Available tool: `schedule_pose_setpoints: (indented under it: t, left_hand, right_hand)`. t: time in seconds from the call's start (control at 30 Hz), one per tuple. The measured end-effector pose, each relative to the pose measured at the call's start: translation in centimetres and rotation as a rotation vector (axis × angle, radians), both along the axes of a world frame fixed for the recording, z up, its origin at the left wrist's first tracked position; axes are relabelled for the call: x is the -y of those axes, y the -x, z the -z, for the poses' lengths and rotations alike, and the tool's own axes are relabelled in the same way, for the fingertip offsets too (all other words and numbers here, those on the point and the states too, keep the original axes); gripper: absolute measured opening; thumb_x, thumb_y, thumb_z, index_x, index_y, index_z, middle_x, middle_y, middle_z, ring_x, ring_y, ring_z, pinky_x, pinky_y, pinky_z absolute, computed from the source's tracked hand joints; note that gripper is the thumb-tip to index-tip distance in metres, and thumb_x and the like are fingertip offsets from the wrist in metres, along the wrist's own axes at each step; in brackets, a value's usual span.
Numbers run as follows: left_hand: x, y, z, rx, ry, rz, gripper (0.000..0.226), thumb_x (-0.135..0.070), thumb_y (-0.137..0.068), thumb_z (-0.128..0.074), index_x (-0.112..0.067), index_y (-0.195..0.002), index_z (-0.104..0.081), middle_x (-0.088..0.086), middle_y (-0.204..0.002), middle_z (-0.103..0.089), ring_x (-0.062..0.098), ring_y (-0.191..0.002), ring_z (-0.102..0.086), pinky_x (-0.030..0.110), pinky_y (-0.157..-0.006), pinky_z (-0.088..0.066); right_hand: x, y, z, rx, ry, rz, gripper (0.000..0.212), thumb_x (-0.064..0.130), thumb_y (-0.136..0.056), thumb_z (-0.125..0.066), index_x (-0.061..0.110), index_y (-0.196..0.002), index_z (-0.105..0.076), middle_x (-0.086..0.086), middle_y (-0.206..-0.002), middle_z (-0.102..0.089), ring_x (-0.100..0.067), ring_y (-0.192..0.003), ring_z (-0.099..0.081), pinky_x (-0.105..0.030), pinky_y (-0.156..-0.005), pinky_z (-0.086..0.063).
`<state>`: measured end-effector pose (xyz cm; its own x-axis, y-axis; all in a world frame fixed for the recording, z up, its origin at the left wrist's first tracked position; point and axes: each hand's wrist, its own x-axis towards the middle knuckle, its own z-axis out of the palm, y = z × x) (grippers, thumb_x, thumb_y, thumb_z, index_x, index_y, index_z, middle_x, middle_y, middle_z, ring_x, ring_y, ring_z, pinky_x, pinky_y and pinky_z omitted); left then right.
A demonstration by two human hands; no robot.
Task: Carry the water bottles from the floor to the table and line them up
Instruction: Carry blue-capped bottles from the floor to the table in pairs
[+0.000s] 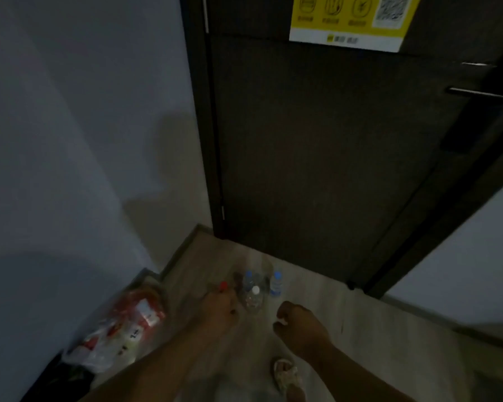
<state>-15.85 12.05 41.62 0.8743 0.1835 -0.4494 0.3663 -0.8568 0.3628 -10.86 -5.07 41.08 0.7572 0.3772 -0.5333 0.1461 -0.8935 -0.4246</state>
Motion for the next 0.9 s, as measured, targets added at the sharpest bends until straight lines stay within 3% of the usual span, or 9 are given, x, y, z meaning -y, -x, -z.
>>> schedule_pose_setpoints:
  t: [0.13, 0.23, 0.5, 0.63, 0.73, 0.9]
  left_hand:
    - [0.1, -5.2, 1.7, -0.067, 0.004, -0.103, 0.050, -0.027, -0.095, -0.043, -0.012, -0.142, -0.031, 0.007, -0.143, -0.043, 0.022, -0.125, -0.047, 0.030, -0.103, -0.037]
    - [-0.5, -8.0, 3.0, -0.074, -0.011, -0.189, 0.049, -0.034, -0.093, -0.046, -0.017, -0.138, -0.037, 0.006, -0.134, -0.051, 0.022, -0.119, -0.051, 0.030, -0.096, -0.042]
    - [-3.9, -12.9, 8.6, -0.159, 0.075, -0.439, 0.037, -0.028, -0.088, -0.052, -0.024, -0.124, -0.050, 0.003, -0.123, -0.056, 0.018, -0.112, -0.054, 0.028, -0.089, -0.044]
    - [-5.5, -14.2, 14.7, -0.232, 0.135, -0.499, 0.035, -0.027, -0.090, -0.052, -0.024, -0.124, -0.048, 0.001, -0.119, -0.056, 0.015, -0.103, -0.055, 0.025, -0.083, -0.045]
    - [-6.5, -14.8, 20.9, -0.266, 0.213, -0.585, 0.031, -0.027, -0.090, -0.053, -0.024, -0.121, -0.050, 0.000, -0.117, -0.056, 0.009, -0.091, -0.051, 0.021, -0.077, -0.044]
    - [-7.4, -16.2, 31.7, -0.249, 0.211, -0.706, 0.034, -0.025, -0.088, -0.058, -0.020, -0.121, -0.052, 0.003, -0.124, -0.053, 0.013, -0.096, -0.053, 0.021, -0.077, -0.038]
  right_hand:
    - [0.4, -7.8, 1.1, -0.078, 0.029, -0.072, 0.030, 0.032, -0.091, -0.048, 0.020, -0.119, -0.049, -0.003, -0.125, -0.053, -0.018, -0.112, -0.052, -0.033, -0.093, -0.047]
    - [-0.1, -12.1, 2.3, -0.102, 0.051, -0.120, 0.031, 0.029, -0.092, -0.049, 0.019, -0.121, -0.050, -0.002, -0.127, -0.054, -0.017, -0.114, -0.052, -0.029, -0.091, -0.044]
    - [-3.9, -17.6, 9.0, -0.222, 0.105, -0.177, 0.028, 0.030, -0.092, -0.049, 0.016, -0.117, -0.050, -0.004, -0.119, -0.056, -0.018, -0.107, -0.055, -0.031, -0.085, -0.047]
    - [-6.7, -19.0, 15.1, -0.301, 0.118, -0.136, 0.027, 0.029, -0.092, -0.047, 0.017, -0.115, -0.052, -0.002, -0.119, -0.058, -0.016, -0.105, -0.055, -0.025, -0.079, -0.043]
    - [-8.0, -20.3, 20.6, -0.334, 0.157, -0.130, 0.027, 0.030, -0.092, -0.047, 0.019, -0.116, -0.051, -0.001, -0.119, -0.057, -0.015, -0.105, -0.055, -0.027, -0.084, -0.047]
    - [-8.6, -23.0, 29.7, -0.320, 0.240, -0.143, 0.030, 0.029, -0.092, -0.048, 0.016, -0.119, -0.050, -0.004, -0.121, -0.057, -0.020, -0.108, -0.055, -0.032, -0.087, -0.048]
